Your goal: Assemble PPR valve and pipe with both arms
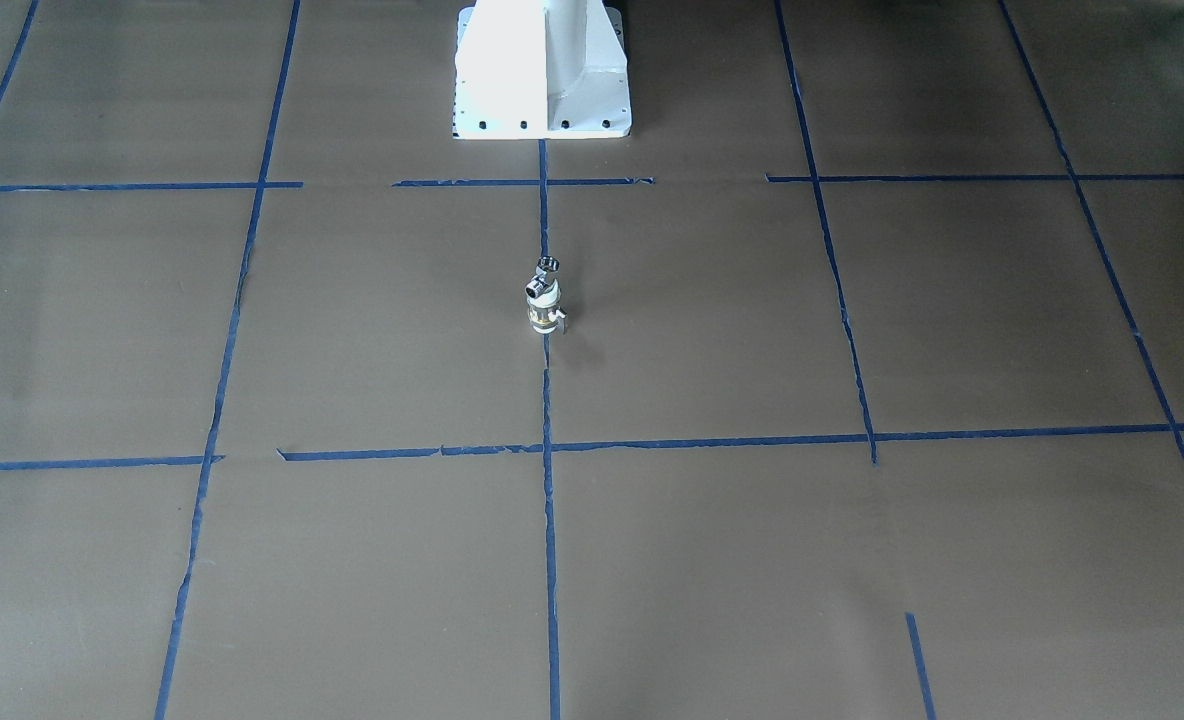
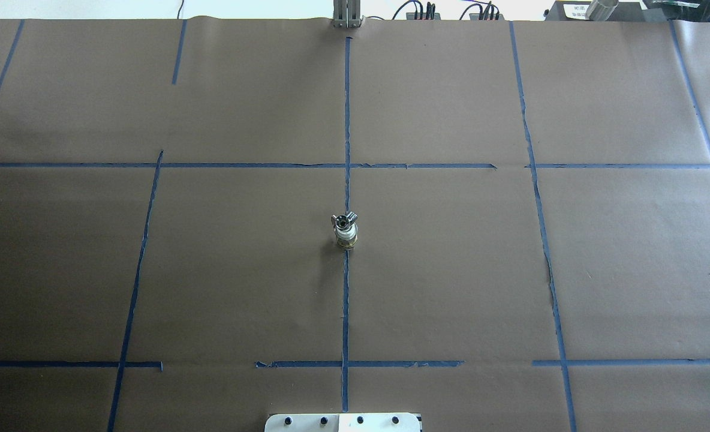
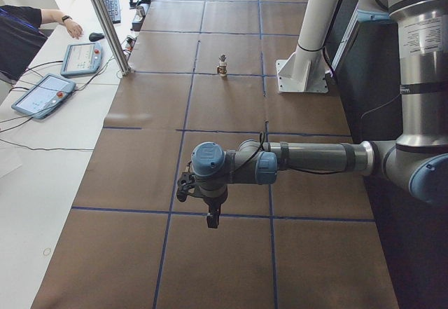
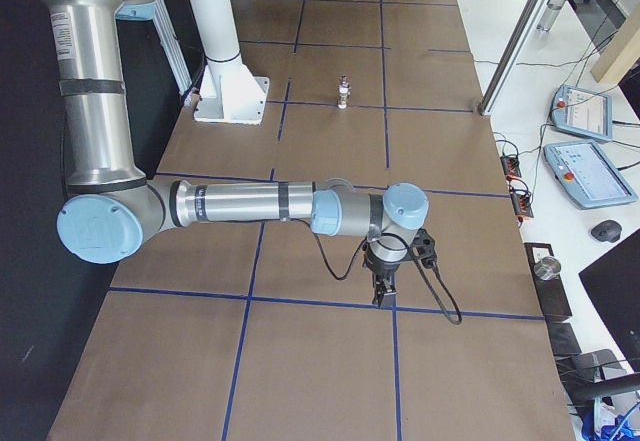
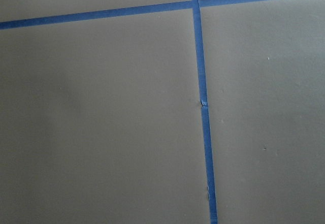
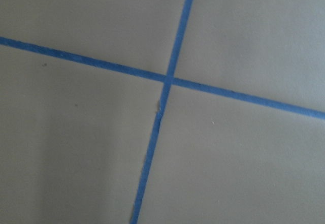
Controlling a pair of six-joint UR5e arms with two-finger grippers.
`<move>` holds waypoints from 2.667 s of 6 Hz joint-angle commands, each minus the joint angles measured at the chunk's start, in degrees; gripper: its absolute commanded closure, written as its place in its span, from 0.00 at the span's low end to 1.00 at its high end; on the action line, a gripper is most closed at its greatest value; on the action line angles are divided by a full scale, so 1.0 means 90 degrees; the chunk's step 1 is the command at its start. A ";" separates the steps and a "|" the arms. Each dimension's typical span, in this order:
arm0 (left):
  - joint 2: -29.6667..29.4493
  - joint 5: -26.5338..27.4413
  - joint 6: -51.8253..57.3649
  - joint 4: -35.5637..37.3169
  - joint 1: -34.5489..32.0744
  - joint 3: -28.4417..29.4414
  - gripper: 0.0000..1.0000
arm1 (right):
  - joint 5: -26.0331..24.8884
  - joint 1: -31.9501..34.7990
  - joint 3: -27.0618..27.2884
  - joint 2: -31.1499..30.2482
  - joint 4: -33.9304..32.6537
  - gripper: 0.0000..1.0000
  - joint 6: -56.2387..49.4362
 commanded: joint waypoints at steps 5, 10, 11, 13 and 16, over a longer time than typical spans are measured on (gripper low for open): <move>0.0335 0.0003 -0.0005 -0.0001 0.0007 -0.0282 0.00 | 0.0220 0.0321 0.0278 -0.0680 0.0253 0.00 0.0000; 0.0325 0.0003 -0.0024 0.0009 0.0017 -0.0263 0.00 | 0.0191 0.0253 0.0239 -0.0593 0.0398 0.00 -0.0029; 0.0345 -0.0007 -0.0034 -0.0001 0.0017 -0.0282 0.00 | 0.0210 0.0253 0.0249 -0.0660 0.0409 0.00 -0.0048; 0.0354 0.0003 -0.0053 0.0038 0.0017 -0.0204 0.00 | 0.0220 0.0253 0.0249 -0.0748 0.0496 0.00 -0.0058; 0.0384 0.0003 -0.0044 0.0038 0.0017 -0.0204 0.00 | 0.0249 0.0252 0.0239 -0.0836 0.0662 0.00 0.0030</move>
